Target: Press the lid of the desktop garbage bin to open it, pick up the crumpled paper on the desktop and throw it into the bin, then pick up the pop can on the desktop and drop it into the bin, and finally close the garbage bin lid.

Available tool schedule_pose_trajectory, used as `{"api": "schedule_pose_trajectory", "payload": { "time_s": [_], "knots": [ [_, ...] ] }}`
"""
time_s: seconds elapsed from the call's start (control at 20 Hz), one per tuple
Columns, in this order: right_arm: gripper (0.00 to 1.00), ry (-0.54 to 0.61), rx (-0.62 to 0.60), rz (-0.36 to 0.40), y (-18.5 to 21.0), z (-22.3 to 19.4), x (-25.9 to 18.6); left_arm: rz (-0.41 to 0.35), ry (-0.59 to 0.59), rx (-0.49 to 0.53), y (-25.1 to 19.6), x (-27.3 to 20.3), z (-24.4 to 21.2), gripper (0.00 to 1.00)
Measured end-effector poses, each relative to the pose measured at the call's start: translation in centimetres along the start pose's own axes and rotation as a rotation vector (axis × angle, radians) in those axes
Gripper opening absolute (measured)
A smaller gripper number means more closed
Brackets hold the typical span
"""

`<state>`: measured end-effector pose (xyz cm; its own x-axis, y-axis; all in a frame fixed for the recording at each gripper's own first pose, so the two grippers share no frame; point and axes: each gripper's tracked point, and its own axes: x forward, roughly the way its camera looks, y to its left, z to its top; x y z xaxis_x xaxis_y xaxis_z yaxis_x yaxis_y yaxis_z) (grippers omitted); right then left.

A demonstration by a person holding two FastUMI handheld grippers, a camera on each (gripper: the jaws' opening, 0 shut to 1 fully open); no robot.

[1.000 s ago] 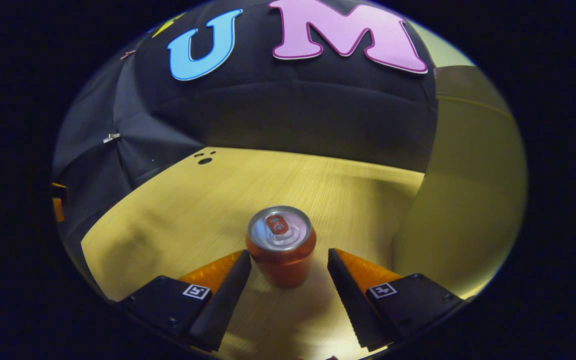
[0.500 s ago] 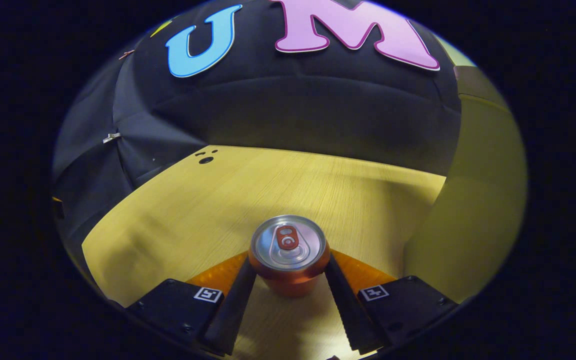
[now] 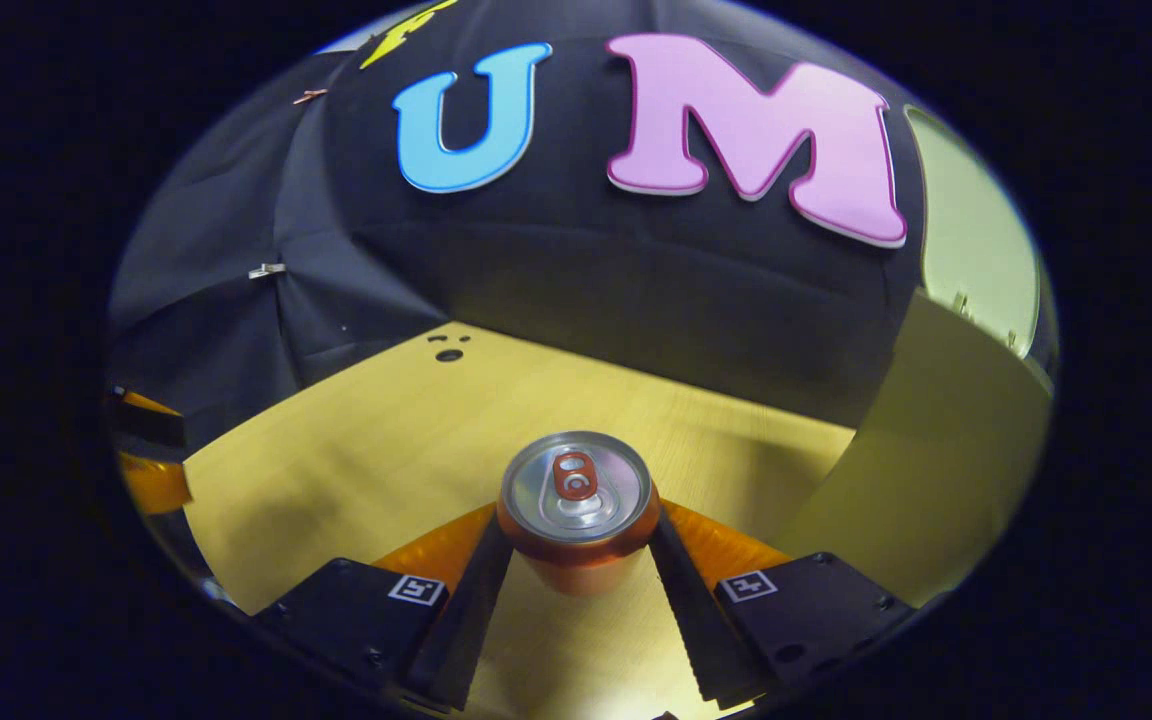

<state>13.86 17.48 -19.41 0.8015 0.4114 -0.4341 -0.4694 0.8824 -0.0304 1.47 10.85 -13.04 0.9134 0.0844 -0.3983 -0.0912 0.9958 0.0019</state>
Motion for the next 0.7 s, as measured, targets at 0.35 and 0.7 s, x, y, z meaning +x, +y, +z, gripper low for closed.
{"api": "schedule_pose_trajectory", "payload": {
  "time_s": [0.35,0.7],
  "knots": [
    [0.84,-0.139,-0.026,-0.013,-1.0,9.5,-6.5,-0.041,-0.046,-0.009,-1.2,-0.5,0.8,0.96],
    [0.83,-0.262,-0.007,-0.126,-7.1,16.1,-11.8,-0.041,-0.076,-0.035,-1.7,-0.8,0.7,0.96]
  ]
}}
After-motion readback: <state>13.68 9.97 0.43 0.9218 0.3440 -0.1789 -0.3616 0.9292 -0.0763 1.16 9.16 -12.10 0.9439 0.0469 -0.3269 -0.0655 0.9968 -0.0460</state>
